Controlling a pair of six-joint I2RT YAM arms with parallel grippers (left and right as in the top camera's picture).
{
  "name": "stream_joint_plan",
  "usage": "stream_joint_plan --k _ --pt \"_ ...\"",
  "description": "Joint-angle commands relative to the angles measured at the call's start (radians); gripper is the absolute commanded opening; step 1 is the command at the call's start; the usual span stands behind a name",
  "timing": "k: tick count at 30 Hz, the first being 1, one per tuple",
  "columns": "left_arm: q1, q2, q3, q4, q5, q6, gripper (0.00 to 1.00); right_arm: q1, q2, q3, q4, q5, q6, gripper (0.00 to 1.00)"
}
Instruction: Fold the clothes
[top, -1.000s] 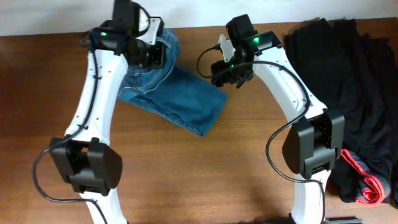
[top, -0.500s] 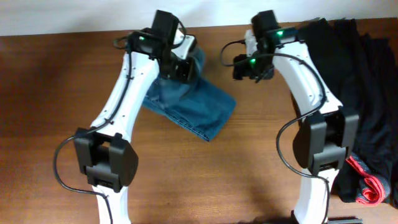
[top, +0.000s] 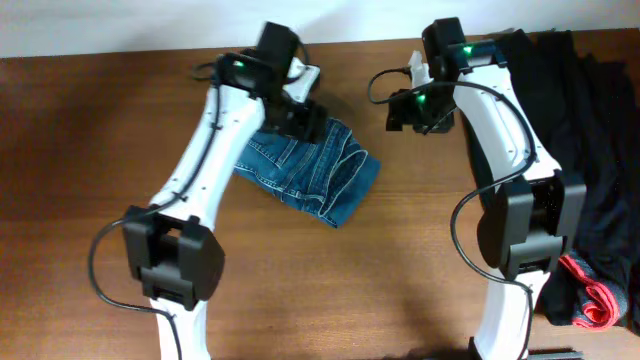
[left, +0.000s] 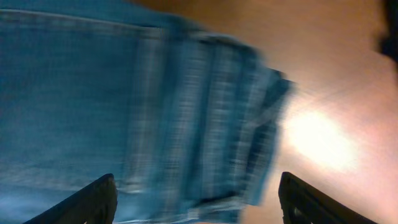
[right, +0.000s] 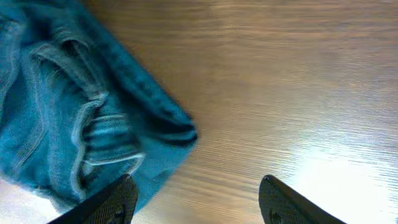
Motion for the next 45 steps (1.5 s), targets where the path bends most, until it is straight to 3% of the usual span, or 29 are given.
stream_joint_plan --k 1,8,13,20,33,34,37,42,45 --pt "0.111 -0.003 0.027 0.027 -0.097 0.000 0.84 0.041 -0.010 0.010 -0.010 -0.153 -0.014 0.69" --pt "0.275 -0.003 0.026 0.087 -0.096 0.000 0.85 0.158 -0.006 -0.014 0.015 -0.204 0.067 0.70" --pt "0.323 -0.002 0.026 0.086 -0.096 0.000 0.85 0.231 0.005 -0.134 0.100 -0.198 0.142 0.69" --pt "0.331 -0.002 0.026 0.087 -0.097 0.000 0.86 0.253 0.007 -0.233 0.207 -0.198 0.174 0.69" --pt "0.331 -0.001 0.026 0.073 -0.096 0.000 0.86 0.304 0.057 -0.241 0.286 -0.159 0.209 0.68" --pt "0.331 -0.001 0.026 0.072 -0.096 0.000 0.86 0.306 0.061 -0.241 0.287 -0.150 0.219 0.60" --pt "0.331 -0.001 0.026 0.071 -0.096 0.000 0.86 0.307 0.074 -0.241 0.310 -0.145 0.226 0.07" --pt "0.331 -0.001 0.026 0.069 -0.097 0.001 0.86 0.303 -0.008 -0.173 0.228 -0.141 0.147 0.04" --pt "0.331 -0.001 0.026 0.072 -0.097 0.001 0.86 0.303 -0.120 -0.080 0.092 0.085 0.137 0.04"
